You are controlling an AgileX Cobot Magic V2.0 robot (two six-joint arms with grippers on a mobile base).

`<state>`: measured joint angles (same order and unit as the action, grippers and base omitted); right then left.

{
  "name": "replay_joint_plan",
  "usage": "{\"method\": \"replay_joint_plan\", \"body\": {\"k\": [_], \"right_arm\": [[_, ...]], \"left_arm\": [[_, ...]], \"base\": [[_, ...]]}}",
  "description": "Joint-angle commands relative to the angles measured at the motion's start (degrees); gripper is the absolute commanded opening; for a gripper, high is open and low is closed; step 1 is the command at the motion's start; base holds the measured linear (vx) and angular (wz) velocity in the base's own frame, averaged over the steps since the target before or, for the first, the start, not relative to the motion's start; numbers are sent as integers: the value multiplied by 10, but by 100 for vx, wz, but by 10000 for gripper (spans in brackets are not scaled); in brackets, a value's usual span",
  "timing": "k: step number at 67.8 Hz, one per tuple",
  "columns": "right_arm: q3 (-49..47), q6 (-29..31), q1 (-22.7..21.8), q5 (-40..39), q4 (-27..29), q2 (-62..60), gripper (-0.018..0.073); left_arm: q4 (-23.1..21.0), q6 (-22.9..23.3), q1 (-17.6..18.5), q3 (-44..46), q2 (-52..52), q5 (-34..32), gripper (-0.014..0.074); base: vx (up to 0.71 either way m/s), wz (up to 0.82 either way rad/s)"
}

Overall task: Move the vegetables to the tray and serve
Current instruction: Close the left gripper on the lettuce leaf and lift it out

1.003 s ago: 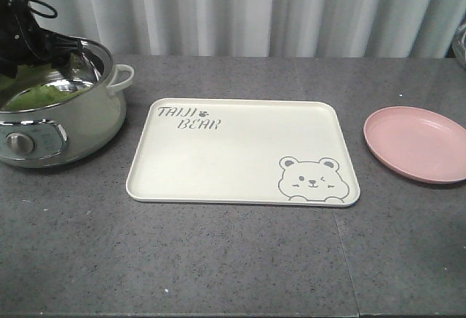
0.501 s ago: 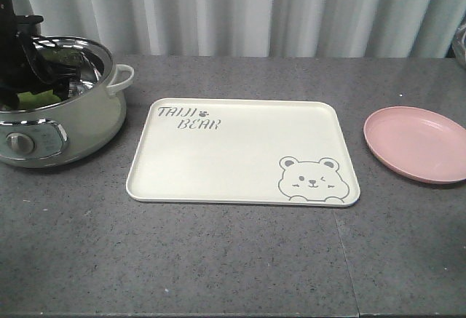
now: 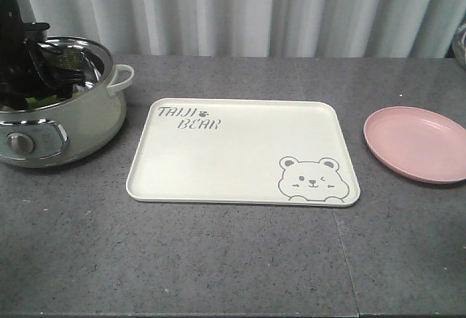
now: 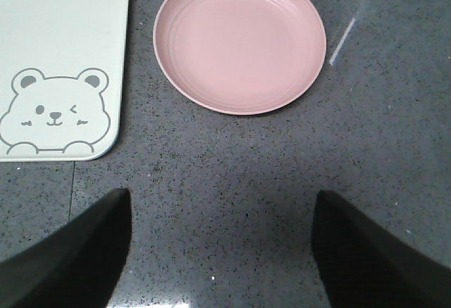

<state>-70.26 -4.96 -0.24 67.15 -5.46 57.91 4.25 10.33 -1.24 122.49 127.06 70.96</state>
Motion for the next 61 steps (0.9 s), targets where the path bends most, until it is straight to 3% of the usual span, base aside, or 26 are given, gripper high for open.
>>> {"method": "replay_joint_plan", "body": {"k": [1,16,44,61], "right_arm": [[-18,3,-4,-31,-8,-5,530],[-18,3,-4,-31,-8,-5,530],[-18,3,-4,-30,-8,-5,530],[-18,3,-4,-30,-8,-5,530]], "left_arm": [[5,5,1,13,-26,4,381],[6,5,1,13,-26,2,-12],[5,2,1,66,-58,11,-8],[-4,-24,1,74,-118,12,-8]], "base": [[0,0],[0,0],[0,0],[0,0]]}}
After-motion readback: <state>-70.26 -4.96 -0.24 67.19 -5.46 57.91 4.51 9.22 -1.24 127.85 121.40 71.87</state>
